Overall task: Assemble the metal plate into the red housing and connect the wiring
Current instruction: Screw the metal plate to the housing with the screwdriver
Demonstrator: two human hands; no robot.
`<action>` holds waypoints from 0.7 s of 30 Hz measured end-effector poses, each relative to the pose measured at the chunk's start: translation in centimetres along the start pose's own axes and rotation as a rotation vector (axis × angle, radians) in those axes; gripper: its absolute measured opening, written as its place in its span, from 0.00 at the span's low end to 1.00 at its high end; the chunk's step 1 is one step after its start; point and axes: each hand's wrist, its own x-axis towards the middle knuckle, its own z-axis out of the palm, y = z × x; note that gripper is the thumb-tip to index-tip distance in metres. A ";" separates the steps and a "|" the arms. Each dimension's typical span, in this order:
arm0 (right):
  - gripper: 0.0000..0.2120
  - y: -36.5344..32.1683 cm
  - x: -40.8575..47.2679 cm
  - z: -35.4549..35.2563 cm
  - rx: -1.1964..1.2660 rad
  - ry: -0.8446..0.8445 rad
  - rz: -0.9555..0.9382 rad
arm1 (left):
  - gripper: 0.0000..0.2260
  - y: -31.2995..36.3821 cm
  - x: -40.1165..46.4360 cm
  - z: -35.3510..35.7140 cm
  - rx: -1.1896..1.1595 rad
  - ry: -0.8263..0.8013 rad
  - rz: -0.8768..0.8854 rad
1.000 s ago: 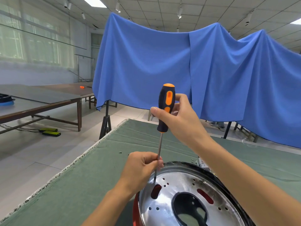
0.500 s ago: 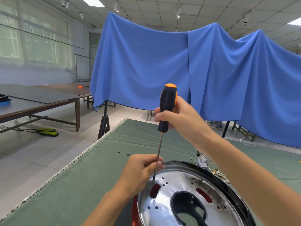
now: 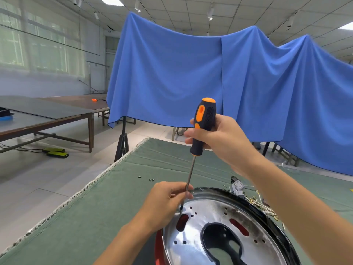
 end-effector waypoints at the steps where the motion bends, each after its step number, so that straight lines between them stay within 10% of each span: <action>1: 0.13 0.1 0.0 0.2 -0.066 0.062 -0.037 | 0.07 0.0 0.0 0.0 0.006 0.001 0.005; 11: 0.25 -0.7 -0.3 -0.4 0.046 0.032 -0.020 | 0.07 0.0 -0.1 -0.1 0.008 -0.001 0.004; 16: 0.23 -0.3 -0.7 0.2 -0.399 0.285 -0.226 | 0.07 0.0 -0.1 -0.1 0.045 0.010 0.011; 21: 0.17 -0.9 -0.6 0.1 -0.506 0.185 -0.229 | 0.10 0.0 -0.3 -0.1 0.093 0.018 0.024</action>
